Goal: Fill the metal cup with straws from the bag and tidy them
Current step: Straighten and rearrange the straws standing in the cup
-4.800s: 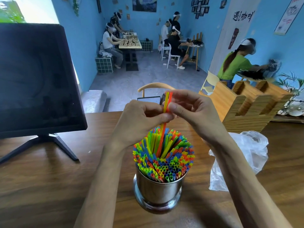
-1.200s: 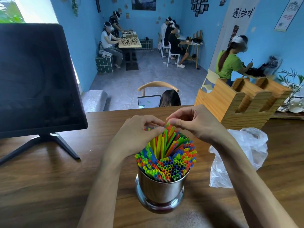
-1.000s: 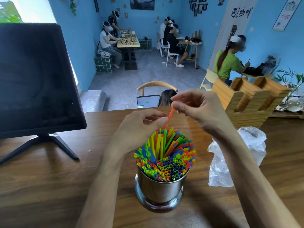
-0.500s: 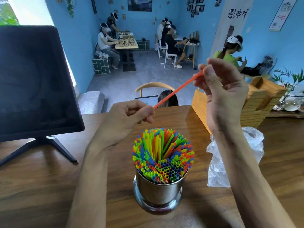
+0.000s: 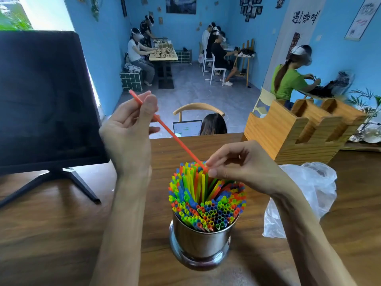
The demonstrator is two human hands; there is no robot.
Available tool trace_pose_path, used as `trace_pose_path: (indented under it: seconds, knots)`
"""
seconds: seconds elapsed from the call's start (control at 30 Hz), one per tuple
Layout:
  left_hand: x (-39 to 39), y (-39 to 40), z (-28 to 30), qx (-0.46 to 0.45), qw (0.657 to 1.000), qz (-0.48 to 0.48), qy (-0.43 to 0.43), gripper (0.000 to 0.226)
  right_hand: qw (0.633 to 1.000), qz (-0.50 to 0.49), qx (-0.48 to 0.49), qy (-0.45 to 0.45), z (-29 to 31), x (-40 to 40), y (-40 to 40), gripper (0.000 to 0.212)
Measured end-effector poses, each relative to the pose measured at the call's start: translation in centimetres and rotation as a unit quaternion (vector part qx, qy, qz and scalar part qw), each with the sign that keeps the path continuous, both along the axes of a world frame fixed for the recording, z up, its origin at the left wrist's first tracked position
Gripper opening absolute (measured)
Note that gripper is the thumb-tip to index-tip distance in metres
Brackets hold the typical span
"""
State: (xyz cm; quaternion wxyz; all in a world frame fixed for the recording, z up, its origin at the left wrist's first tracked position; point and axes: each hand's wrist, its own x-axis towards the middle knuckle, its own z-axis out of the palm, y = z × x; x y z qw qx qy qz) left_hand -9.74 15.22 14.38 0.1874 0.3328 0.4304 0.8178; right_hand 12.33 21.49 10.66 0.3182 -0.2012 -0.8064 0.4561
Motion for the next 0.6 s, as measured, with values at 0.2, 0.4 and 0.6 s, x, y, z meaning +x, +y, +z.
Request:
trace_pose_path:
  seconds: [0.2, 0.4, 0.6]
  knots:
    - [1.8, -0.4, -0.2, 0.034, 0.987, -0.068, 0.141, 0.037, 0.998, -0.065, 0.02, 0.014, 0.4, 0.3, 0.7, 0.011]
    - [1.9, -0.3, -1.7, -0.045, 0.949, -0.17, 0.263, 0.015, 0.98, -0.116, -0.041, -0.156, 0.3, 1.1, 2.1, 0.043]
    - [0.7, 0.2, -2.9, -0.167, 0.866, -0.201, 0.425, 0.004, 0.982, -0.076, -0.067, -0.162, 0.2, 0.3, 2.1, 0.037]
